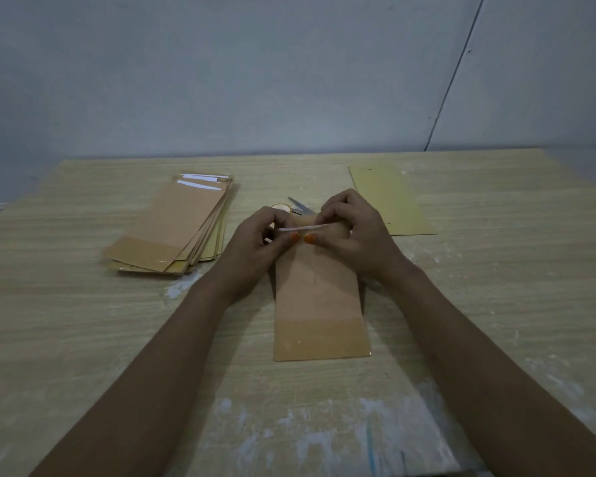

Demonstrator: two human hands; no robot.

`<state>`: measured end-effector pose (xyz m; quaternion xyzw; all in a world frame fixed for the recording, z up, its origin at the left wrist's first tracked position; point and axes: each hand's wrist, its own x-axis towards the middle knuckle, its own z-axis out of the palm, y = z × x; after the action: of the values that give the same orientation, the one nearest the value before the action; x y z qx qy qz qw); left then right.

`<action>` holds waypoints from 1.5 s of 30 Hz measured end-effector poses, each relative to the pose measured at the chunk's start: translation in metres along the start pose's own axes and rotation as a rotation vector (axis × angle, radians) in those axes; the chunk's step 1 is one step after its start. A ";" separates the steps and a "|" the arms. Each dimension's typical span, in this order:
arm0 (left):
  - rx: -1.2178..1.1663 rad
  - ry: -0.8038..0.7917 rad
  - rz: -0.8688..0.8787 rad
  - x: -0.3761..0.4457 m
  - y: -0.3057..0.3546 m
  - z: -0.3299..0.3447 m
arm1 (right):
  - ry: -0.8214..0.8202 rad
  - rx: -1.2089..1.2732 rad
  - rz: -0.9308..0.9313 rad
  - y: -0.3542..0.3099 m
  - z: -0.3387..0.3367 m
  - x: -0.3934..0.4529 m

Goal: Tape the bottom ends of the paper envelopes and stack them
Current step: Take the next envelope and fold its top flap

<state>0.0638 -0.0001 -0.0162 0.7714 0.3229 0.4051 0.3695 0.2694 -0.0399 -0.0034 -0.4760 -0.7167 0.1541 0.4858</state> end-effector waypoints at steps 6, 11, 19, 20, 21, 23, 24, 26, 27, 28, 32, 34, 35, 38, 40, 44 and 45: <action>0.014 0.033 0.022 0.001 -0.001 -0.001 | 0.011 0.003 0.085 0.002 -0.004 0.000; -0.047 0.044 0.009 0.000 -0.004 -0.001 | -0.002 0.029 0.077 -0.002 -0.004 0.000; -0.044 0.030 -0.008 0.000 0.001 0.000 | -0.036 0.004 0.090 0.005 -0.002 0.001; -0.021 0.035 -0.005 0.000 0.001 0.000 | -0.039 -0.019 0.080 0.007 -0.001 0.001; 0.003 0.038 -0.004 0.000 0.001 0.000 | -0.044 -0.040 0.074 0.008 -0.001 0.002; 0.039 0.033 0.009 0.000 0.000 0.000 | -0.054 -0.068 0.071 0.009 -0.001 0.001; 0.047 0.029 0.014 0.001 -0.001 0.000 | -0.057 -0.074 0.073 0.010 -0.001 0.001; 0.041 0.025 0.012 0.000 -0.003 0.000 | -0.064 -0.074 0.075 0.009 -0.001 0.001; 0.020 0.026 0.002 0.000 -0.004 -0.001 | -0.068 -0.067 0.073 0.008 -0.001 0.001; -0.016 0.028 -0.012 0.000 -0.004 0.000 | -0.073 -0.054 0.074 0.007 0.000 0.001; -0.274 0.095 -0.136 0.001 0.000 0.005 | -0.052 0.049 0.093 0.002 -0.002 0.000; -0.448 0.115 -0.228 0.002 0.003 0.008 | -0.037 0.093 0.107 0.001 -0.002 -0.001; -0.509 0.118 -0.267 0.002 0.004 0.008 | -0.034 0.112 0.115 0.000 -0.002 -0.001; -0.581 0.137 -0.324 0.003 0.007 0.010 | -0.004 0.166 0.137 -0.001 -0.002 -0.001; -0.608 0.153 -0.332 0.004 0.006 0.010 | 0.014 0.205 0.144 -0.002 -0.002 -0.002; -0.633 0.140 -0.310 0.004 0.006 0.010 | 0.017 0.235 0.179 0.000 -0.001 -0.003; -0.638 0.136 -0.303 0.004 0.006 0.010 | 0.010 0.235 0.202 0.000 -0.001 -0.003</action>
<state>0.0752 -0.0030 -0.0135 0.5317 0.3147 0.4767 0.6253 0.2707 -0.0427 -0.0045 -0.4862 -0.6400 0.2826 0.5236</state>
